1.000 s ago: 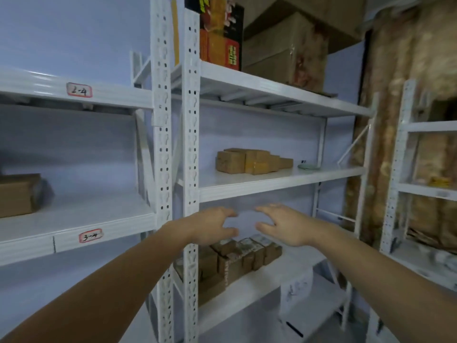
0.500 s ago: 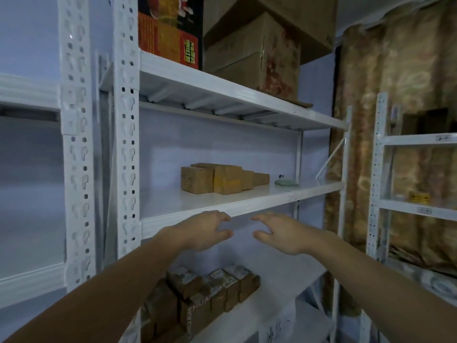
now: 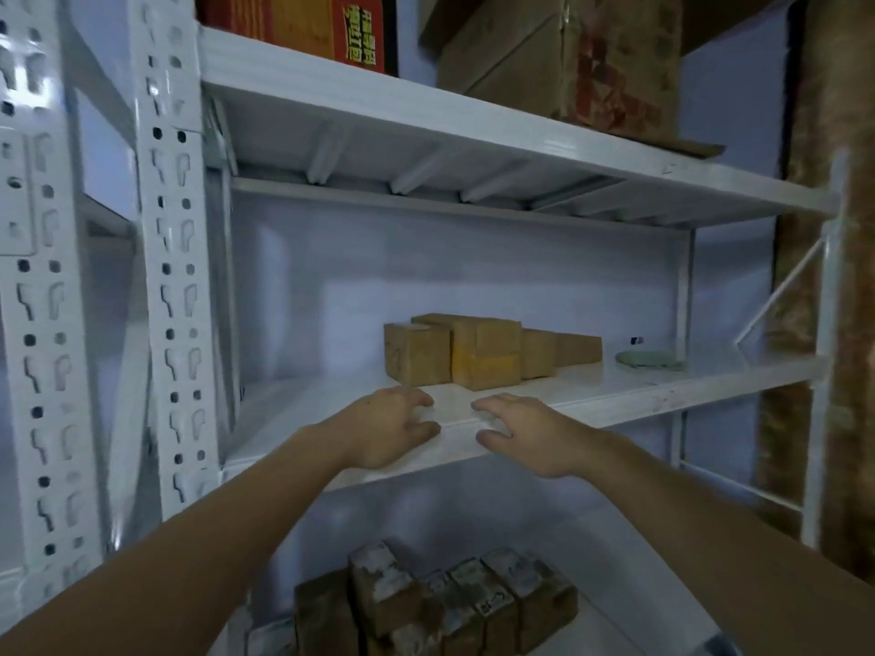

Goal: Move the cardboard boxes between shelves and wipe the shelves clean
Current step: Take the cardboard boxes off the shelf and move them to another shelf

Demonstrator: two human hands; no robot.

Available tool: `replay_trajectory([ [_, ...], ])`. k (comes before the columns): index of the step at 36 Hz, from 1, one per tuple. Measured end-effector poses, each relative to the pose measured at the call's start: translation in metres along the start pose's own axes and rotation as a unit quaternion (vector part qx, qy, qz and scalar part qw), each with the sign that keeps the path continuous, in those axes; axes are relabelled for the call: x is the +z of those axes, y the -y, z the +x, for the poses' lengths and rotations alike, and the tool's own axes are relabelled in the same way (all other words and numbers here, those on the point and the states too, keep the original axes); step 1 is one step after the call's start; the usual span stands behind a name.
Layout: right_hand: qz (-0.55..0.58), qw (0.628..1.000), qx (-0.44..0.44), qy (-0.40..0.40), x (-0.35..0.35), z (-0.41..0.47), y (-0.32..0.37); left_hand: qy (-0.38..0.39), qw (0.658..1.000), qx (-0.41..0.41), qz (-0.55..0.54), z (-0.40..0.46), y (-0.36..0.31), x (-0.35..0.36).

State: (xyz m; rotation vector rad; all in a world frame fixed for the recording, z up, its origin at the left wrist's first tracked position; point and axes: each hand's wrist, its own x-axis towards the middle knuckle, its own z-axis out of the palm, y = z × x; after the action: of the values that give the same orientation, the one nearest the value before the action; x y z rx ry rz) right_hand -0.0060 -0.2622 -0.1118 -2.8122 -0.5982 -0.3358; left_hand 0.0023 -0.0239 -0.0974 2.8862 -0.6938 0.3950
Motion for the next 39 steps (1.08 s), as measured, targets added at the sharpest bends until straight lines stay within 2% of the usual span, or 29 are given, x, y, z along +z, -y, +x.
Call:
replay_trajectory([
  [7,0.080,0.995,-0.047,-0.035,-0.002,0.072,-0.012,-0.033,0.995,-0.096,0.014,0.037,0.019,-0.006],
  [11,0.160,0.983,-0.045,-0.073,-0.004,0.107,-0.008,-0.085,0.983,-0.159,-0.039,0.061,0.032,-0.011],
  [16,0.270,0.949,-0.016,-0.163,-0.011,0.140,0.001,-0.148,0.948,-0.239,-0.149,0.103,0.039,-0.021],
  [20,0.353,0.918,0.025,-0.179,-0.009,0.162,0.004,-0.182,0.894,-0.288,-0.293,0.140,0.045,-0.013],
  [23,0.385,0.907,0.047,-0.167,-0.002,0.177,0.000,-0.187,0.846,-0.317,-0.385,0.166,0.054,-0.001],
  [27,0.381,0.910,0.091,-0.139,0.005,0.194,-0.003,-0.179,0.806,-0.335,-0.455,0.192,0.061,0.009],
  [33,0.409,0.898,0.110,-0.120,0.011,0.216,-0.001,-0.155,0.795,-0.316,-0.494,0.212,0.078,0.015],
  [39,0.489,0.862,0.114,-0.070,0.016,0.242,0.006,-0.186,0.783,-0.327,-0.496,0.224,0.111,0.030],
])
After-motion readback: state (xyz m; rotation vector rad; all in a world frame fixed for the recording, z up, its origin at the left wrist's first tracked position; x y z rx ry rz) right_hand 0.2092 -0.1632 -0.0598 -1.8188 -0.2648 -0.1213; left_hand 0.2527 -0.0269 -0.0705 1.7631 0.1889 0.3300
